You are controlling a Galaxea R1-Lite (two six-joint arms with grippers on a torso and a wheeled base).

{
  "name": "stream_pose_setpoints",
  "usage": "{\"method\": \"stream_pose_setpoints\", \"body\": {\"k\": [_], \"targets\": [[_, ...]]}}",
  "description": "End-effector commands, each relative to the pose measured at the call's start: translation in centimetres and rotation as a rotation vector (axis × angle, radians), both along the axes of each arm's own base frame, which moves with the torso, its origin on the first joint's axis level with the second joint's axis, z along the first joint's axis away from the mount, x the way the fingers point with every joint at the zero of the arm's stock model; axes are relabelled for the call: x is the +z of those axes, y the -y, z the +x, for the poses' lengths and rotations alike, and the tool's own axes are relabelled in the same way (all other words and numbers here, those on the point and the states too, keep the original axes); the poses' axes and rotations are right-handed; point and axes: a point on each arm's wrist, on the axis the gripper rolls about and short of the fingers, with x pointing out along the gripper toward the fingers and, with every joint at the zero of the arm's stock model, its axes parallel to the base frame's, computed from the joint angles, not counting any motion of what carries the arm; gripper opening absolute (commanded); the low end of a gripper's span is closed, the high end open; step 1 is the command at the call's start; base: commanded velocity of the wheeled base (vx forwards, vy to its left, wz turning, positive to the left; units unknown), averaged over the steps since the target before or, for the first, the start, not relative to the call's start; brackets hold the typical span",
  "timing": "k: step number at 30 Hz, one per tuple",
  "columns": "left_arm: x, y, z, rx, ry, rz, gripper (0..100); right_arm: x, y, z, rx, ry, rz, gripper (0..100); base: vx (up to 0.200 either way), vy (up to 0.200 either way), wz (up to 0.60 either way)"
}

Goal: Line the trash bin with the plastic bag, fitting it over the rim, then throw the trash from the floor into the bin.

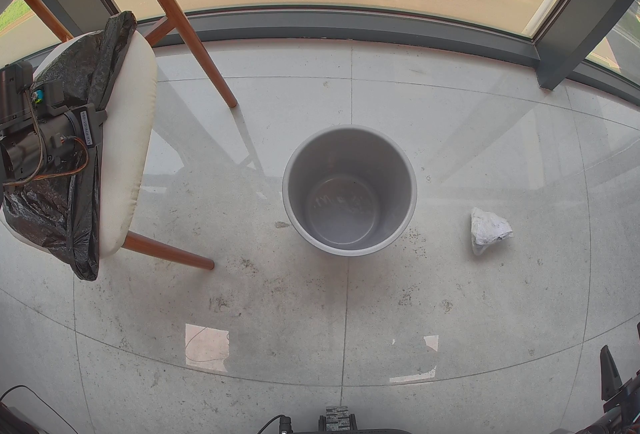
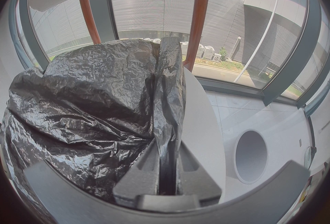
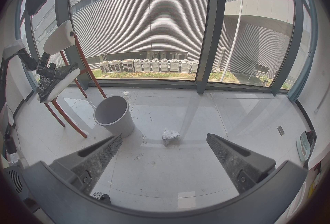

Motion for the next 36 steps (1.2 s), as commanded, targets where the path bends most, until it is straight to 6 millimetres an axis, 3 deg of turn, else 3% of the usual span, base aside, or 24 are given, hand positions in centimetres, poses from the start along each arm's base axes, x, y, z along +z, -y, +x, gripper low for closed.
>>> {"method": "stream_pose_setpoints", "body": {"k": [1,9,16,22,24,25,30,36], "targets": [[0.5,0.0,-0.3,-0.005,0.017,-0.022,0,-0.5,0.0,0.1,0.0,-0.01,0.0,100,0.0,0.0,0.0],[2.0,0.7,-3.5,-0.166,0.043,-0.333,0,-0.5,0.0,0.1,0.0,-0.012,0.0,100,0.0,0.0,0.0],[2.5,1.0,-4.4,-0.285,0.032,-0.475,0,-0.5,0.0,0.1,0.0,-0.012,0.0,100,0.0,0.0,0.0],[3.9,1.5,-7.2,-0.508,0.039,-0.639,0,-0.5,0.0,0.1,0.0,-0.01,0.0,100,0.0,0.0,0.0],[3.9,1.6,-7.3,-0.512,0.036,-0.646,0,-0.5,0.0,0.1,0.0,-0.012,0.0,100,0.0,0.0,0.0],[4.6,2.0,-9.8,-0.596,0.039,-0.724,0,-0.5,0.0,0.1,0.0,-0.012,0.0,100,0.0,0.0,0.0],[4.4,2.9,-14.3,-0.779,-0.052,-0.825,0,-0.5,0.0,0.1,0.0,-0.012,0.0,100,0.0,0.0,0.0],[2.5,2.8,-16.1,-0.773,-0.079,-0.835,0,-0.5,0.0,0.1,0.0,-0.01,0.0,100,0.0,0.0,0.0]]}}
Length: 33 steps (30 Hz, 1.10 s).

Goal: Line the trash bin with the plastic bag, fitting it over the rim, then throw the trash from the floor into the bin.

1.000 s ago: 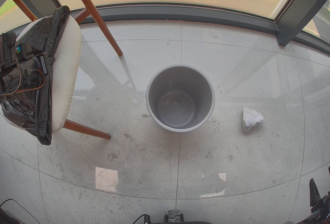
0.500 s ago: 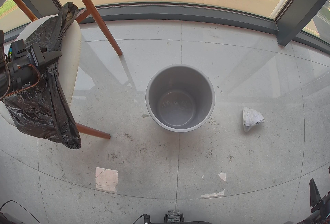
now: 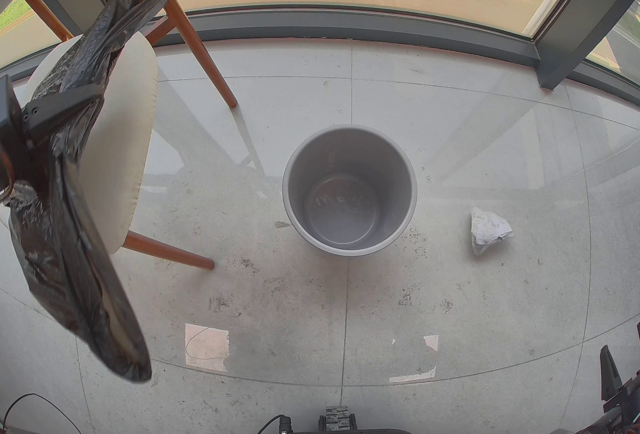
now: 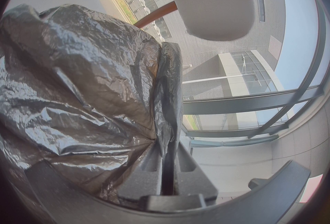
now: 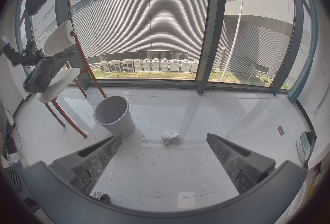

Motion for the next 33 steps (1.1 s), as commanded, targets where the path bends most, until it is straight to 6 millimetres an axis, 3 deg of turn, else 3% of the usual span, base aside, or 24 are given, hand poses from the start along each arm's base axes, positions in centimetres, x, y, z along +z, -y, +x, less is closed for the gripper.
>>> {"method": "stream_pose_setpoints", "body": {"k": [1,8,20,27,33], "targets": [[-0.5,0.1,-3.4,-0.021,0.035,-0.009,0,-0.5,0.0,0.1,0.0,-0.011,0.0,100,0.0,0.0,0.0],[-0.6,0.2,-4.8,-0.028,0.076,0.004,0,-0.5,0.0,0.1,0.002,-0.011,0.0,100,0.0,0.0,0.0],[0.4,0.6,-4.7,-0.183,0.18,0.056,0,-0.5,0.0,0.1,0.002,-0.012,0.0,100,0.0,-0.2,0.0],[0.7,0.8,-3.1,-0.318,0.234,0.093,0,-0.5,0.0,0.1,0.002,-0.012,0.0,100,0.0,0.0,0.0],[0.9,2.8,-1.8,-0.523,0.251,0.063,0,-0.5,0.0,0.1,0.002,-0.012,0.0,100,0.0,0.0,0.0]]}}
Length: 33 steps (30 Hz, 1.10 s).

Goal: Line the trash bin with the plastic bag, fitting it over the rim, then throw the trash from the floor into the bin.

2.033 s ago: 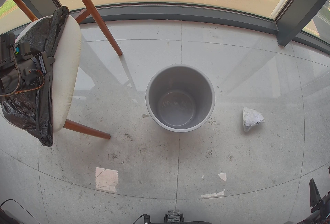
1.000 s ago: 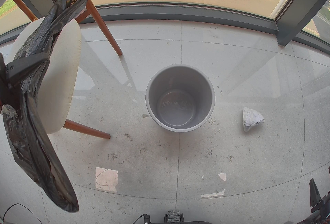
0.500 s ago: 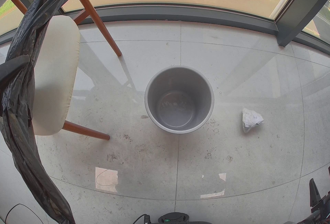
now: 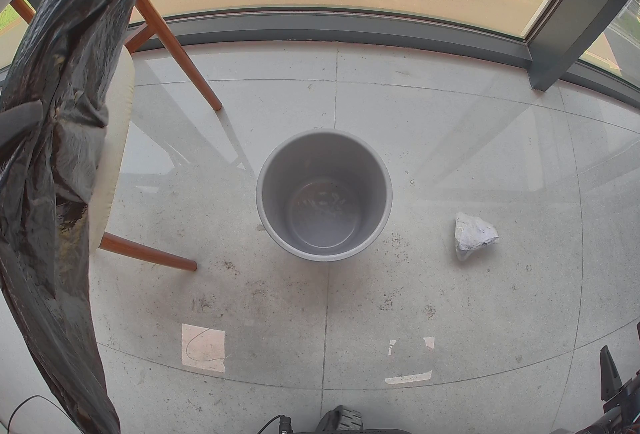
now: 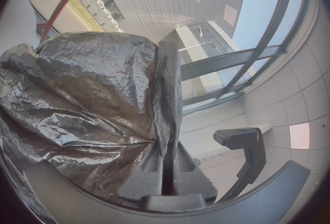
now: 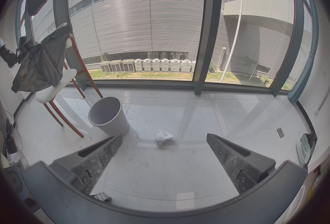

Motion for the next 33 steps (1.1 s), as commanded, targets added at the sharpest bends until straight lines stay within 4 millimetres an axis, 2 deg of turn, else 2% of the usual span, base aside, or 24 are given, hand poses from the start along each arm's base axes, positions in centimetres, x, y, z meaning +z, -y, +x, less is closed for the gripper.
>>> {"method": "stream_pose_setpoints", "body": {"k": [1,5,15,25,28,33], "targets": [[-0.6,1.7,2.1,-0.141,-0.08,-0.001,0,-0.5,0.0,0.1,-0.001,-0.012,0.0,100,0.0,0.0,0.0],[-0.8,2.4,3.0,-0.177,-0.106,-0.003,0,-0.5,0.0,0.1,0.0,-0.01,0.0,100,0.0,0.0,0.0],[-3.3,5.1,9.0,-0.245,-0.13,0.007,0,-0.5,0.0,0.1,0.0,-0.012,0.0,100,0.0,0.0,0.0],[-8.6,6.7,16.4,-0.222,-0.065,-0.001,0,-0.5,0.0,0.1,-0.001,-0.01,0.001,100,0.0,0.0,0.0],[-10.4,7.1,17.9,-0.225,-0.054,-0.008,0,-0.5,0.0,0.1,-0.001,-0.01,0.001,100,0.0,0.0,0.0],[-12.6,7.7,18.9,-0.229,-0.088,-0.008,0,-0.5,0.0,0.1,-0.001,-0.01,0.001,100,0.0,0.0,0.0]]}}
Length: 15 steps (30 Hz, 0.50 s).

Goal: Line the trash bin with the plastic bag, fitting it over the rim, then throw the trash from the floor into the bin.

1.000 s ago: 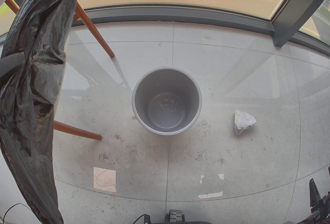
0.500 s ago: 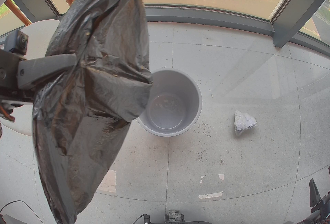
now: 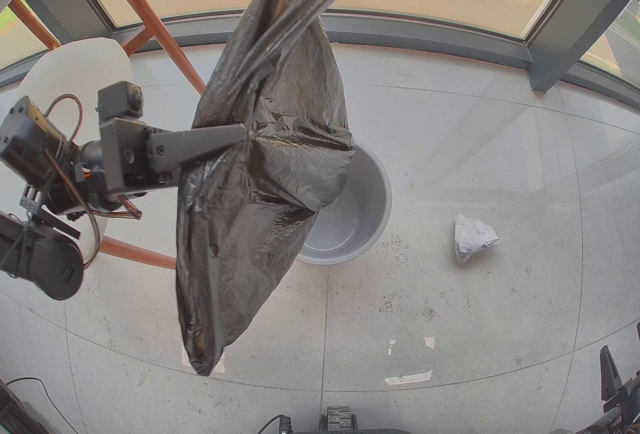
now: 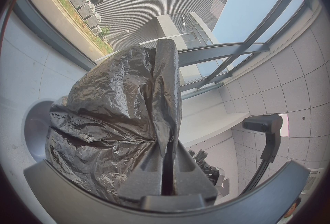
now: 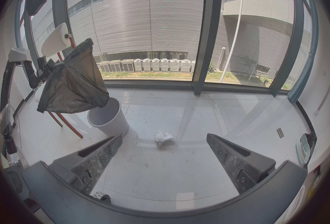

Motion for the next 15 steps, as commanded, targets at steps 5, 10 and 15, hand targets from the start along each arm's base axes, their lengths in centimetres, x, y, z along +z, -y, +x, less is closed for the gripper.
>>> {"method": "stream_pose_setpoints", "body": {"k": [5,10,15], "targets": [[-5.0,2.6,3.0,0.041,-0.151,-0.01,0,-0.5,0.0,0.1,0.0,-0.011,0.0,100,0.0,0.0,0.0],[-6.8,3.2,4.5,0.197,-0.178,-0.056,0,-0.5,0.0,0.1,0.0,-0.012,0.0,100,0.0,0.0,0.0],[-7.9,3.2,5.5,0.413,-0.226,-0.037,0,-0.5,0.0,0.1,0.002,-0.012,0.0,100,0.0,0.0,0.0]]}}
